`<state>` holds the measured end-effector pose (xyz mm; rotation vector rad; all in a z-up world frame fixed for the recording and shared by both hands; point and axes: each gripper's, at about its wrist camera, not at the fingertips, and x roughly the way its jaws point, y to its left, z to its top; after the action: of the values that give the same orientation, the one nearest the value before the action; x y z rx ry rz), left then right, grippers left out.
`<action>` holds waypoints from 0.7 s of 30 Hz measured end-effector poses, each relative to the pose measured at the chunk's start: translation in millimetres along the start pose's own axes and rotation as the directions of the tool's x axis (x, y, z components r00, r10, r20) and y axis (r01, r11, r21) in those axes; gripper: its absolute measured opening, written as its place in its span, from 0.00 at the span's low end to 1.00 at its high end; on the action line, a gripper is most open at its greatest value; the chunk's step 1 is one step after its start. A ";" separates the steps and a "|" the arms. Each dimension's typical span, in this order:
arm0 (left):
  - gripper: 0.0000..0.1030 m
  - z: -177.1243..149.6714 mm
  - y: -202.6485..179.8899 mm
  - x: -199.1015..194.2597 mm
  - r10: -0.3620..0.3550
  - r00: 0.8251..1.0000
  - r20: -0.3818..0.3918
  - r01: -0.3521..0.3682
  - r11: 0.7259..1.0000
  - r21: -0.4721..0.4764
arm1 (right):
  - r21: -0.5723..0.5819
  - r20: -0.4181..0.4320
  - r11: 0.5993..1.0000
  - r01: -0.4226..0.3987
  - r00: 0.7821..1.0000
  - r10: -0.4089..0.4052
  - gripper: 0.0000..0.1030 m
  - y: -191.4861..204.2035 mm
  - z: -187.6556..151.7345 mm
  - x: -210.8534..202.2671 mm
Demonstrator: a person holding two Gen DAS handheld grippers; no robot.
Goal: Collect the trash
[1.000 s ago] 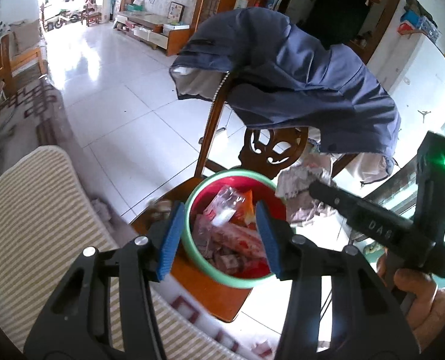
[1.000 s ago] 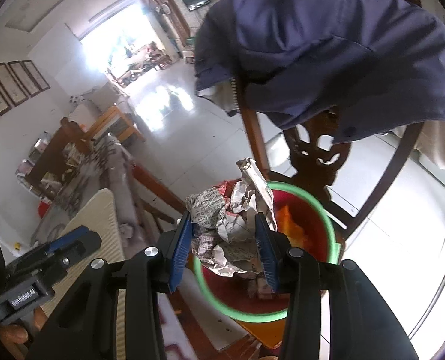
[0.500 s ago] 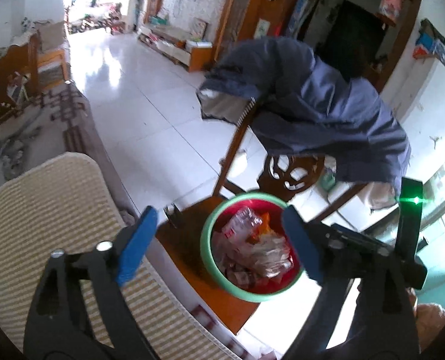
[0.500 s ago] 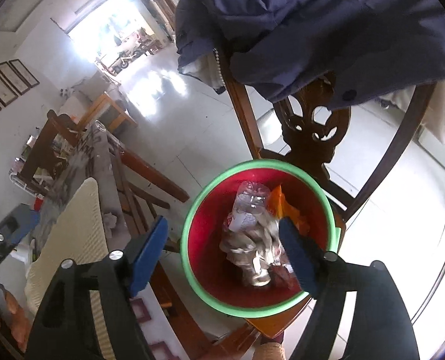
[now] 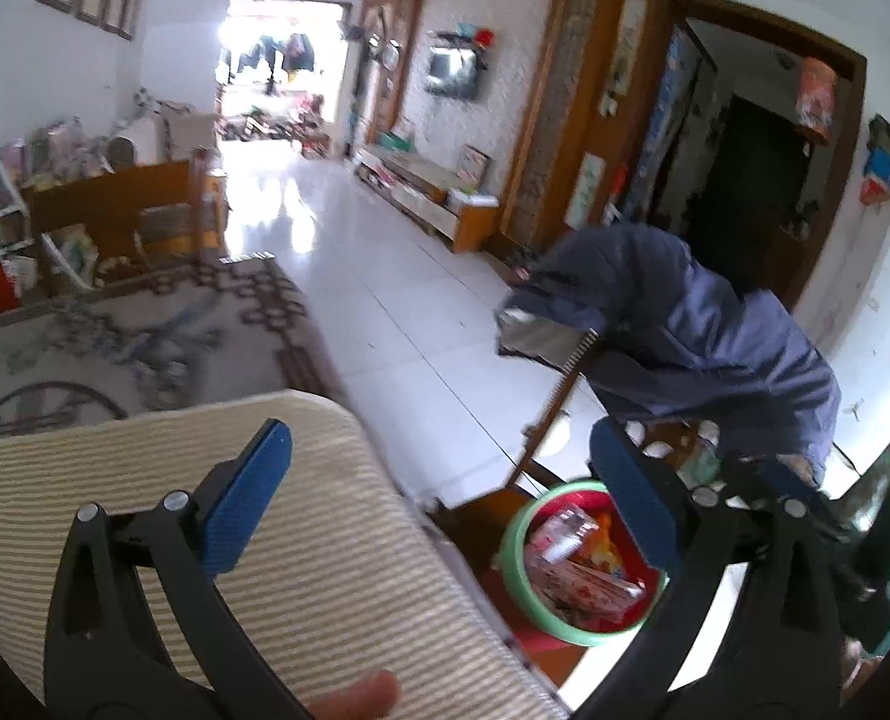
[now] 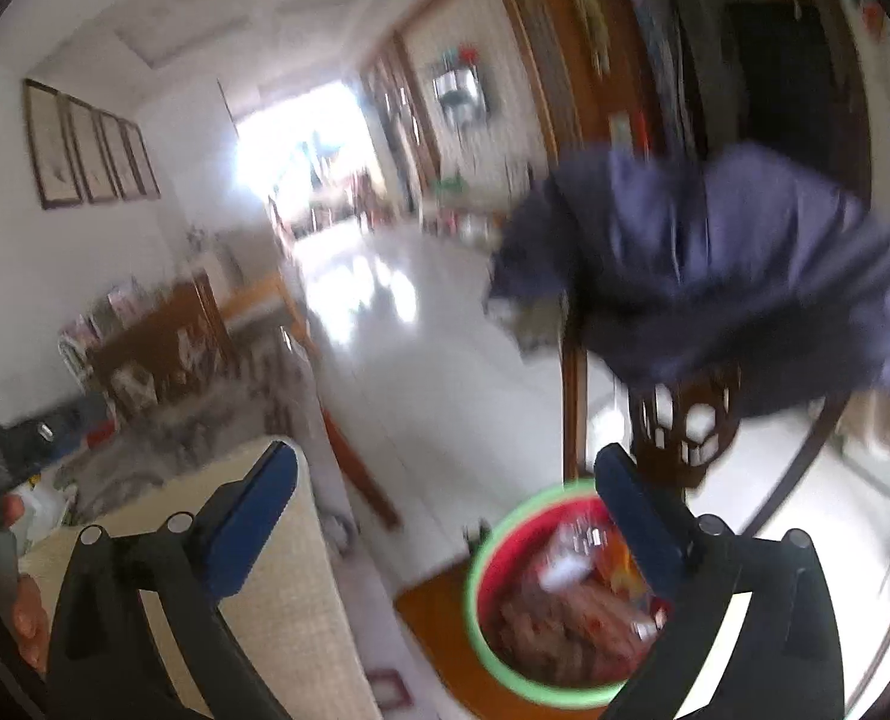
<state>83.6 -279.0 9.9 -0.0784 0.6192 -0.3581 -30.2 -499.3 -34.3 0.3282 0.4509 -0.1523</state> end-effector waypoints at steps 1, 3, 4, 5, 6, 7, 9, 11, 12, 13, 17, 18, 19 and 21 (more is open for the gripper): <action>0.95 0.7 8.9 -7.4 0.009 1.000 0.016 -0.009 1.000 -0.006 | -0.004 0.042 1.000 0.019 0.999 -0.019 0.93 10.0 1.2 -6.8; 0.95 1.0 23.4 -20.6 0.028 0.999 0.043 -0.027 1.000 -0.009 | 0.008 0.121 0.998 0.064 0.991 -0.065 0.93 28.4 3.9 -19.0; 0.95 1.1 32.5 -29.6 0.045 0.997 0.065 -0.045 0.999 -0.002 | 0.014 0.149 0.997 0.072 0.986 -0.073 0.93 34.7 4.3 -22.5; 0.95 0.9 38.0 -36.1 0.057 0.995 0.080 -0.058 0.998 0.007 | 0.022 0.178 0.997 0.077 0.981 -0.079 0.93 42.5 3.9 -27.1; 0.95 0.8 43.5 -43.1 0.071 0.993 0.093 -0.073 0.997 0.019 | 0.032 0.205 0.996 0.086 0.974 -0.091 0.93 54.0 2.6 -32.1; 0.95 0.1 51.3 -52.8 0.094 0.990 0.108 -0.098 0.995 0.035 | 0.035 0.214 0.995 0.095 0.972 -0.100 0.93 63.3 1.0 -34.6; 0.95 -0.6 64.2 -67.4 0.115 0.985 0.126 -0.120 0.992 0.038 | 0.016 0.211 0.994 0.107 0.972 -0.108 0.93 82.1 -3.6 -36.1; 0.95 -0.3 75.6 -78.3 0.118 0.984 0.136 -0.123 0.992 0.024 | -0.019 0.205 0.993 0.113 0.973 -0.107 0.93 97.7 -8.6 -38.5; 0.95 0.5 85.2 -86.1 0.124 0.982 0.139 -0.127 0.992 0.010 | -0.040 0.201 0.992 0.116 0.974 -0.105 0.93 107.4 -12.5 -40.1; 0.95 0.7 91.9 -91.8 0.131 0.981 0.142 -0.133 0.991 0.000 | -0.070 0.190 0.990 0.120 0.976 -0.105 0.93 120.6 -16.7 -41.3; 0.95 -0.2 112.6 -107.6 0.172 0.975 0.142 -0.171 0.985 -0.019 | -0.098 0.155 0.991 0.092 0.985 -0.076 0.93 150.9 -30.7 -49.0; 0.95 -1.5 118.3 -112.0 0.184 0.973 0.141 -0.183 0.983 -0.020 | -0.100 0.148 0.992 0.081 0.987 -0.066 0.93 157.0 -33.1 -50.2; 0.95 -3.1 122.0 -115.3 0.188 0.972 0.140 -0.187 0.982 -0.020 | -0.104 0.145 0.992 0.078 0.988 -0.062 0.93 163.1 -35.9 -51.7; 0.95 -6.9 128.9 -120.9 0.181 0.974 0.137 -0.181 0.983 -0.013 | -0.116 0.141 0.990 0.079 0.988 -0.062 0.93 170.0 -39.4 -53.4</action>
<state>27.6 -115.7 48.3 -0.0458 0.4854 -0.1740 -56.8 -322.7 3.4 0.1815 0.3340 -0.2141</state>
